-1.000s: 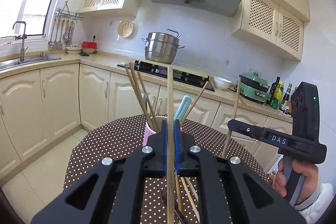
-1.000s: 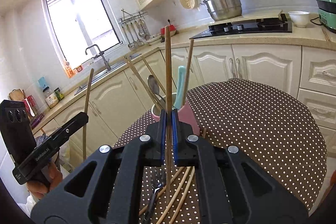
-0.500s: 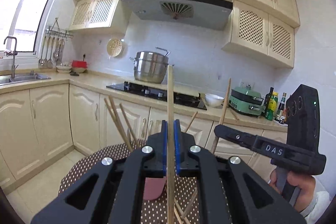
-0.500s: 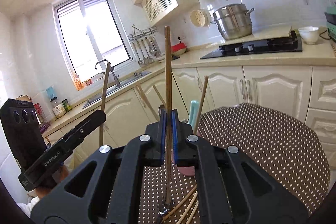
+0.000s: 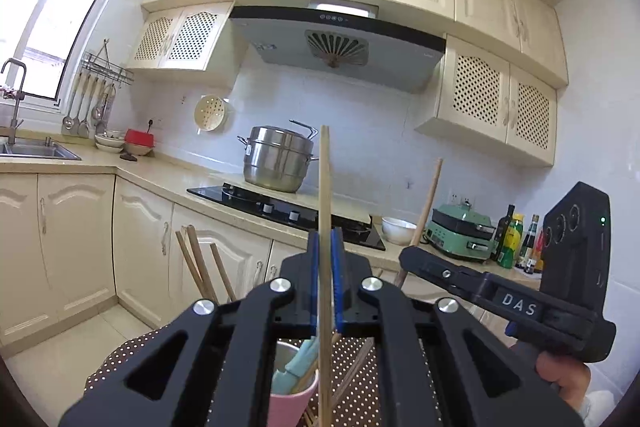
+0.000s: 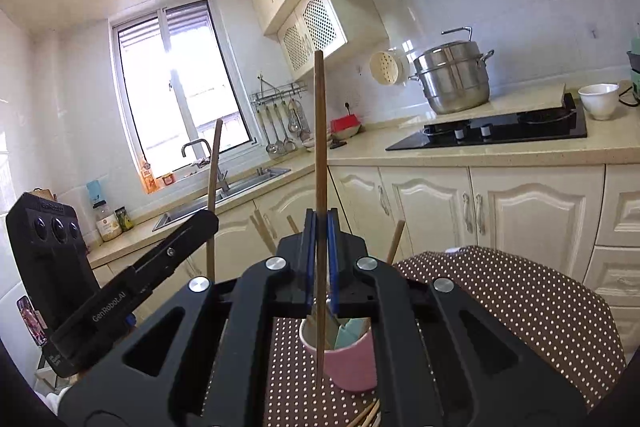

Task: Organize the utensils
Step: 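Lift both held chopsticks upright and carry them above the pink cup, then lower both chopsticks into the pink cup and open both grippers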

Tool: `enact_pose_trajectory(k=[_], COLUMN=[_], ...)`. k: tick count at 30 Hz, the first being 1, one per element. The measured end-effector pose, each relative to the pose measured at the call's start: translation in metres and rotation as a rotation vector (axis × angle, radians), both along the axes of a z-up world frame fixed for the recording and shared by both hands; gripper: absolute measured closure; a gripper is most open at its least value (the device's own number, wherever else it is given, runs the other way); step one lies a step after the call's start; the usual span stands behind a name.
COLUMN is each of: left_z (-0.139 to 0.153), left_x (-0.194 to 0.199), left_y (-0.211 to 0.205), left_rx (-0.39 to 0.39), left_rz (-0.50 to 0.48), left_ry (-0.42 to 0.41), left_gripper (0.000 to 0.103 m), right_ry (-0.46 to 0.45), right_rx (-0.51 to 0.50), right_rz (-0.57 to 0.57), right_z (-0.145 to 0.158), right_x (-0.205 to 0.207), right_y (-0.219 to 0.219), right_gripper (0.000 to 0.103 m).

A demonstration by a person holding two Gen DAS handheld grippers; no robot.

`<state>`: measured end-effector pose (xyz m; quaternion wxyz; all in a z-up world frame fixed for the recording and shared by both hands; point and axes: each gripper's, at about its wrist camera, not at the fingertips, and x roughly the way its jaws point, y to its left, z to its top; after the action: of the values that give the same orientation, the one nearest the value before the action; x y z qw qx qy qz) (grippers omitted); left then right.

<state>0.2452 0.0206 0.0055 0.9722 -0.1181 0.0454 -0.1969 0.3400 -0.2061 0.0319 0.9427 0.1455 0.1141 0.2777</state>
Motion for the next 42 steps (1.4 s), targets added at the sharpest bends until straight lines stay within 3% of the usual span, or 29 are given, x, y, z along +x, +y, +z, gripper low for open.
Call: enact_pose_trajectory(k=[7,13,17,28,35,40,42], left_z=[-0.004,0.005,0.003,-0.01,-0.026,-0.038,-0.043], left_x=[0.021,0.031,0.042,0.061,0.067,0.063,0.06], left_y=[0.002,0.004,0.005,-0.005,-0.006,-0.007,-0.002], left_rx=[-0.048,-0.089,-0.117,-0.078,-0.048,0.03,0.027], left_rz=[0.033,0.115,0.156,0.24,0.241,0.178,0.149], left_ry=[-0.021,-0.134,-0.167,-0.205,-0.158,-0.075,-0.028], left_gripper=[0.097,0.097,0.097,0.097,0.097,0.097,0.097], right_ry=[-0.025,-0.067,-0.091,-0.015,0.017,0.022,0.018], right_rx=[0.024,0.026,0.003,-0.052,-0.086,-0.126,-0.148], right_rz=[-0.009,-0.01,-0.024,0.0,0.018,0.031,0.029], right_z=[0.002,0.017,0.023,-0.008,-0.02,-0.026,-0.029], right_x=[0.014,0.015,0.018,0.035,0.036,0.031,0.028], right_y=[0.0,-0.003,-0.001,0.009,0.016,0.028,0.034], right_gripper=[0.097,0.097,0.097,0.097,0.097,0.097,0.097])
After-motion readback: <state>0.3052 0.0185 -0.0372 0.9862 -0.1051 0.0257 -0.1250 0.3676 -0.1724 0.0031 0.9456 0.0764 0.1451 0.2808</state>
